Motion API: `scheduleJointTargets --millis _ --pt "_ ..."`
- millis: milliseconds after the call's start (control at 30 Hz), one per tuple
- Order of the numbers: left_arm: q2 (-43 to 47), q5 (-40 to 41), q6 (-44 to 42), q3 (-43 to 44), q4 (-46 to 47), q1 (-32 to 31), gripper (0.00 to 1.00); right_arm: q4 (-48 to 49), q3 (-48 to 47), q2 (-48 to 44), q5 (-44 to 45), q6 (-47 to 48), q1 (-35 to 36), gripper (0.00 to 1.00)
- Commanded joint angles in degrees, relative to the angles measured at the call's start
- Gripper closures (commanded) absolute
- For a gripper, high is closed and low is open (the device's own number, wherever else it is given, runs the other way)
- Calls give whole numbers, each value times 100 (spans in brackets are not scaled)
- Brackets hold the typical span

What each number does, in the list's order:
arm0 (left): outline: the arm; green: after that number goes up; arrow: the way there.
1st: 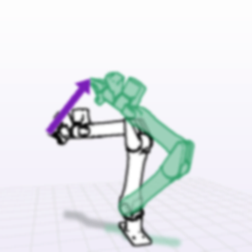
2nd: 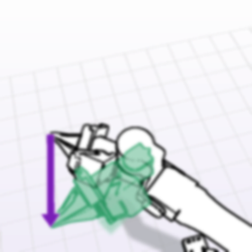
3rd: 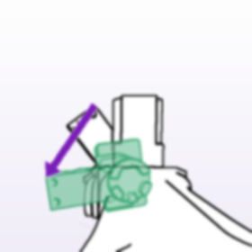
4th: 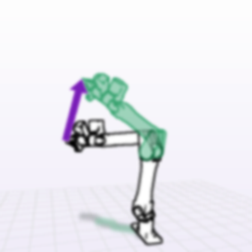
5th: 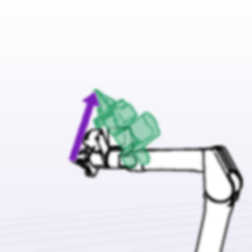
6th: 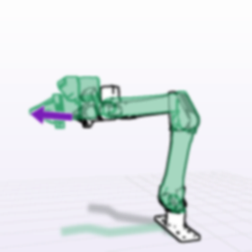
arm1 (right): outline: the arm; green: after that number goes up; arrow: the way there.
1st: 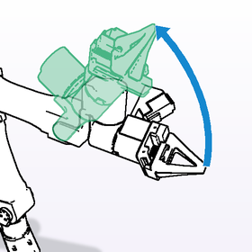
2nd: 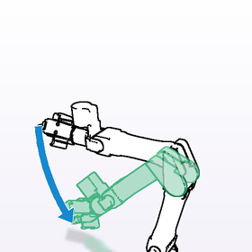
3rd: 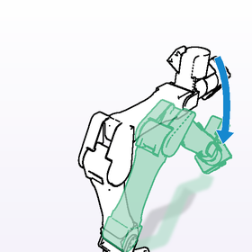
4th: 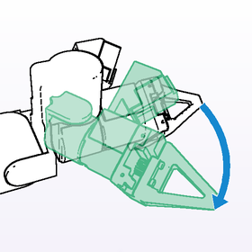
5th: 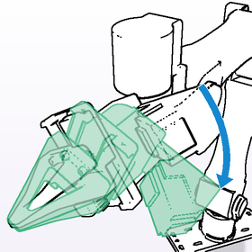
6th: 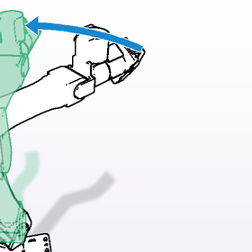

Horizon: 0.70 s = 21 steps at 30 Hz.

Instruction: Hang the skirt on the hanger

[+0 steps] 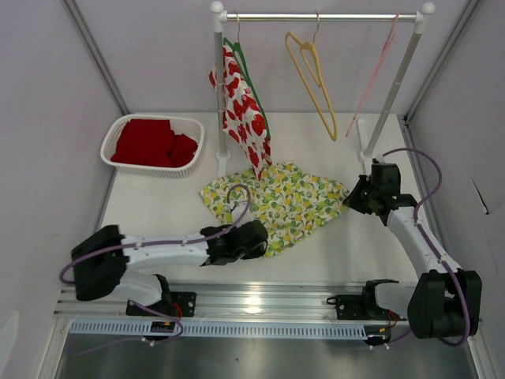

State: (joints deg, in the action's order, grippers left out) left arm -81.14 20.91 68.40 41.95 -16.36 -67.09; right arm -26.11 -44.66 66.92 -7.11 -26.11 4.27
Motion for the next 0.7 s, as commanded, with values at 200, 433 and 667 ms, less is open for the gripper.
scheduleJointTargets --millis 200,433,667 --pt "2515 844 -2074 1428 -1791 952 100 -737 -1667 -890 -308 -359 -366 91" --pt "2376 495 -3077 2624 -1688 1926 100 -642 -2888 -602 -316 -439 -375 89" --pt "1376 -657 -3825 3747 -1071 3051 100 104 -3461 295 -677 -597 -726 90"
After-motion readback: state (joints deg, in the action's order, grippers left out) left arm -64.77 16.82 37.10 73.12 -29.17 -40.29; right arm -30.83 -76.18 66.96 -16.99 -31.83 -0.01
